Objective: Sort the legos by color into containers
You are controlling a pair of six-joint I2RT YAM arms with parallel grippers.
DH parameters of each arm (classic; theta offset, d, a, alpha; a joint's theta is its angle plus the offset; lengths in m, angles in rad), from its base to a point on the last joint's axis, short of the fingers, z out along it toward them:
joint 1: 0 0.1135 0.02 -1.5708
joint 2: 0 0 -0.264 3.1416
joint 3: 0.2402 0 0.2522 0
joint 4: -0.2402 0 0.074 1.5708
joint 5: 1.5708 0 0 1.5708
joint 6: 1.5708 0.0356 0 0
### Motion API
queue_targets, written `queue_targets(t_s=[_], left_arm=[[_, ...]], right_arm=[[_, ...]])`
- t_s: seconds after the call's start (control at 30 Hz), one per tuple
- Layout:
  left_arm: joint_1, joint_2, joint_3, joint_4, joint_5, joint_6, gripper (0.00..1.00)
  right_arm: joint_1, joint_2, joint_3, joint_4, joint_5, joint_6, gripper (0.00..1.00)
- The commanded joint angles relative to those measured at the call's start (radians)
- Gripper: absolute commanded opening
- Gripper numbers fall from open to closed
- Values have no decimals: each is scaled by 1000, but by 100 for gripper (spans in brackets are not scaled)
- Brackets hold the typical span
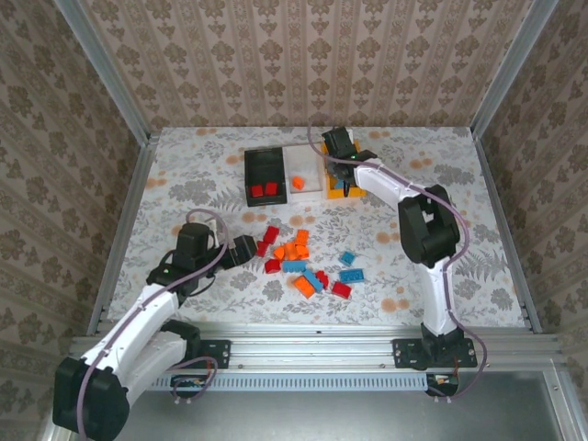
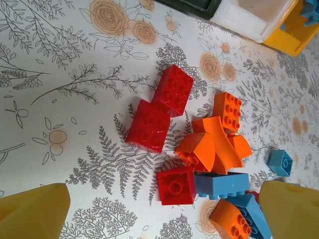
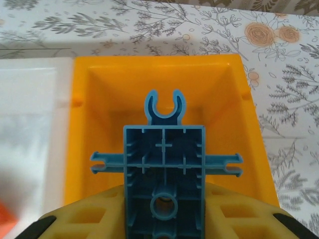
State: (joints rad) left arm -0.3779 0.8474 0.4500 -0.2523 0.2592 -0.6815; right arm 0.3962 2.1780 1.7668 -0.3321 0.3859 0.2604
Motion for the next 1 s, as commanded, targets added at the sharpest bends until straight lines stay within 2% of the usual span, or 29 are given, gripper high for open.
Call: queue_targets(t_s=[0.0, 0.07, 0.17, 0.37, 0.43, 0.7, 0.97], left_arm=[[8, 21, 21, 28, 22, -15, 100], [8, 33, 22, 38, 24, -16, 100], [8, 55, 30, 48, 36, -17, 100], [4, 76, 56, 40, 59, -14, 100], [0, 71, 55, 39, 61, -17, 100], [-19, 33, -5, 72, 64, -46, 100], [-28, 0, -51, 95, 57, -74, 100]], right_arm=[[-25, 45, 102, -84, -30, -35, 38], [-34, 71, 141, -115, -46, -32, 42], [-34, 72, 152, -126, -66, -37, 53], [-22, -58, 65, -89, -73, -10, 57], [-13, -150, -20, -59, -71, 23, 57], [119, -605, -576, 109, -15, 159, 60], [242, -841, -885, 34, 20, 279, 63]])
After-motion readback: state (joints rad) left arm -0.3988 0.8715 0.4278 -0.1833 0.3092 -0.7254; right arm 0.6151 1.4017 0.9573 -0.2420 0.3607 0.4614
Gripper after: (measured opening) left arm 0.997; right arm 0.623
